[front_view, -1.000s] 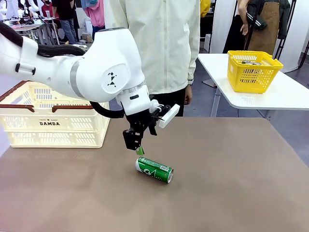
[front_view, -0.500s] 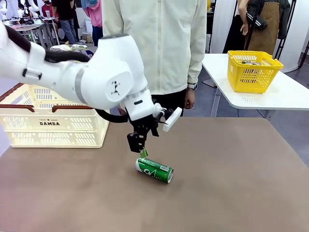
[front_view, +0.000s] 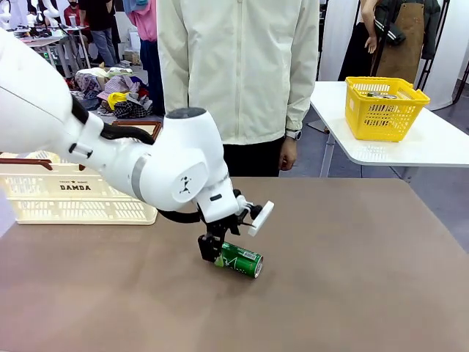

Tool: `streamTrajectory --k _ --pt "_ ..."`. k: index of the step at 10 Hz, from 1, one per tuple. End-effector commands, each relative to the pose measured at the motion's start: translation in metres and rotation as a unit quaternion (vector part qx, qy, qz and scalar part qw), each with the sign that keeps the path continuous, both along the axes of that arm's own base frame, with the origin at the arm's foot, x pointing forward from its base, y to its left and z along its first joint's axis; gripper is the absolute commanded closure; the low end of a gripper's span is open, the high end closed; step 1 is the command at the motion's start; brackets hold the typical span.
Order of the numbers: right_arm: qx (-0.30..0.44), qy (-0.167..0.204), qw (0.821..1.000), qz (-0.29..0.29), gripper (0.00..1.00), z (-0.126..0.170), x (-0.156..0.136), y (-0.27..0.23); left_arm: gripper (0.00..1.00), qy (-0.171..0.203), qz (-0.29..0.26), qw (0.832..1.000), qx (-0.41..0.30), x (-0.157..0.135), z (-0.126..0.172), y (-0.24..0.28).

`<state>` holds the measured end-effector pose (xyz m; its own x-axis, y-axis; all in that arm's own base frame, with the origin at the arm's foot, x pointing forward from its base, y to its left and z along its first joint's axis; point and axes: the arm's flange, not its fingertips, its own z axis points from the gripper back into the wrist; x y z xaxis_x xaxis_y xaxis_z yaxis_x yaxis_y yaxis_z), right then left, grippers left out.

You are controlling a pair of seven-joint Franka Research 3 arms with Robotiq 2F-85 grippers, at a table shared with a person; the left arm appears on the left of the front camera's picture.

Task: Place the drinks into the Shopping basket.
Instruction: Pick up one drink and place it into the Shopping basket.

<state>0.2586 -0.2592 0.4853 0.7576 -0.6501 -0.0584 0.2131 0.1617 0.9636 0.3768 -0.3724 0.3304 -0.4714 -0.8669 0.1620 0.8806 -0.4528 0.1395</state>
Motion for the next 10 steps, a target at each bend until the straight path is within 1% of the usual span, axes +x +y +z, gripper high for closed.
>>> streamTrajectory --k 1,3,4,6,8,9,10 --pt "-0.006 -0.011 1.000 0.006 0.00 0.001 -0.001 -0.002 0.00 0.020 -0.004 1.000 0.010 0.002 -0.014 -0.011" --pt "-0.006 -0.011 1.000 0.006 0.00 0.001 -0.001 -0.002 0.00 0.031 -0.002 0.999 0.023 0.005 -0.035 -0.018" --pt "-0.006 -0.011 1.000 0.006 0.00 0.001 -0.001 -0.002 0.00 0.029 -0.005 0.999 0.018 0.007 -0.038 -0.020" --pt "-0.006 -0.011 1.000 0.006 0.00 0.001 -0.001 -0.002 0.00 0.039 -0.005 0.999 0.018 0.009 -0.043 -0.019" --pt "-0.006 -0.011 1.000 0.006 0.00 0.001 -0.001 -0.002 0.00 0.060 -0.014 0.998 0.001 0.011 -0.044 -0.015" --pt "-0.006 -0.011 1.000 0.006 0.00 0.001 -0.001 -0.002 0.17 0.059 -0.009 0.998 0.003 0.011 -0.043 -0.015" --pt "-0.006 -0.011 1.000 0.006 0.00 0.001 -0.001 -0.002 0.76 0.050 -0.005 0.999 0.011 0.010 -0.041 -0.014"
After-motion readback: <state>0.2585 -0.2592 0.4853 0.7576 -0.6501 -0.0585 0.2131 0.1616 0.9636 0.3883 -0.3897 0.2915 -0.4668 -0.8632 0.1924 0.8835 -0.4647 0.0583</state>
